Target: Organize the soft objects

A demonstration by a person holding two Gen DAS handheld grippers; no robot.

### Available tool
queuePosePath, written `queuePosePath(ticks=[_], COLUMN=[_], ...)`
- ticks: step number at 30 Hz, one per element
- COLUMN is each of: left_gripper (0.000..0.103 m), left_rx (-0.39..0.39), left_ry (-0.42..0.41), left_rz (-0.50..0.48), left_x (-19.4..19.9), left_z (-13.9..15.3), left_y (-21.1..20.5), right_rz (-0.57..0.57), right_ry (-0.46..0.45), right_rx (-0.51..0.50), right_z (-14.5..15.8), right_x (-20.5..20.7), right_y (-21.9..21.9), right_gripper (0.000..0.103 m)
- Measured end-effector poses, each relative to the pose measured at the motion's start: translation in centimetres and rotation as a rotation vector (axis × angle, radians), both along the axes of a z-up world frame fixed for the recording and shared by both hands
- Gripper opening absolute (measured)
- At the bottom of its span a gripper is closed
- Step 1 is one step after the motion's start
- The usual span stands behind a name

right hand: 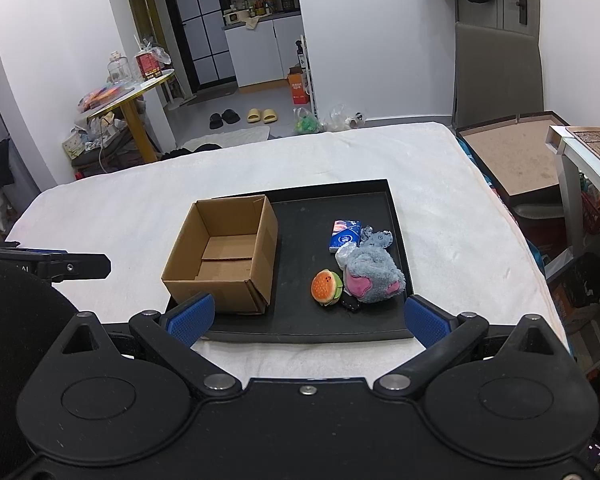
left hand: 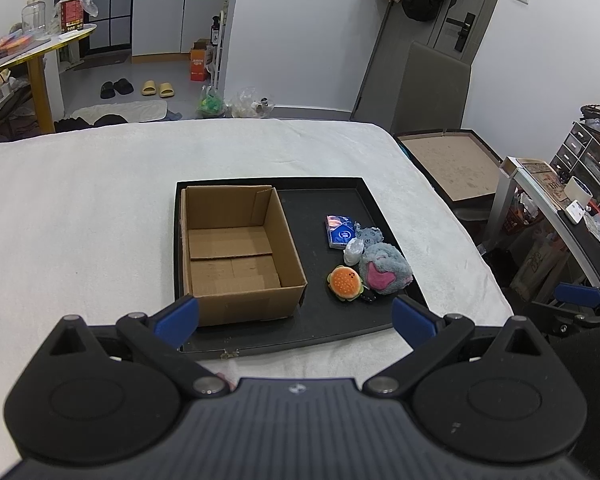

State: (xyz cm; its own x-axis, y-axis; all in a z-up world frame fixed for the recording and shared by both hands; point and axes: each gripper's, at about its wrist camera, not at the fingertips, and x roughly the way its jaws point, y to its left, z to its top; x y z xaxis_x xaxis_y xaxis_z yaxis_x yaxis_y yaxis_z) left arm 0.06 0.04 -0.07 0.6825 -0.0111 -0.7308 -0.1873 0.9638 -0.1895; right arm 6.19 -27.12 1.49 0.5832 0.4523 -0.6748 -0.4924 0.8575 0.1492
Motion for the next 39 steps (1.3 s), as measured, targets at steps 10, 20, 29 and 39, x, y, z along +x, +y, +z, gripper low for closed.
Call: queuePosePath(ticks=[10,20,29,39], left_gripper=[0.102,0.102,0.102,0.102], left_rx=[-0.004,-0.004,0.001,-0.018], left_ry=[0.002,-0.009,-0.014,-0.007], left_rz=[0.000,-0.003,0.015,0.049], left_x=[0.0,0.1,0.3,1.8], left_z=[-0.1,0.0,-0.7,-2.0], left_y=[0.1,0.4,1.9,3.7], right_rz=[0.000,-0.006,-0.052,-0.070], right_ry=[0.007,0.003,0.026,0.055], right_rx=[0.011,0.035,0.057,0.055], right_z=[-0.2,-0.2,-1.8,-3.7], right_x=[0.1,0.1,1.6,3.6], right_y=[-0.1,-0.3,-0.8,-0.8], right_gripper=[0.103,0.103,0.103,0.103])
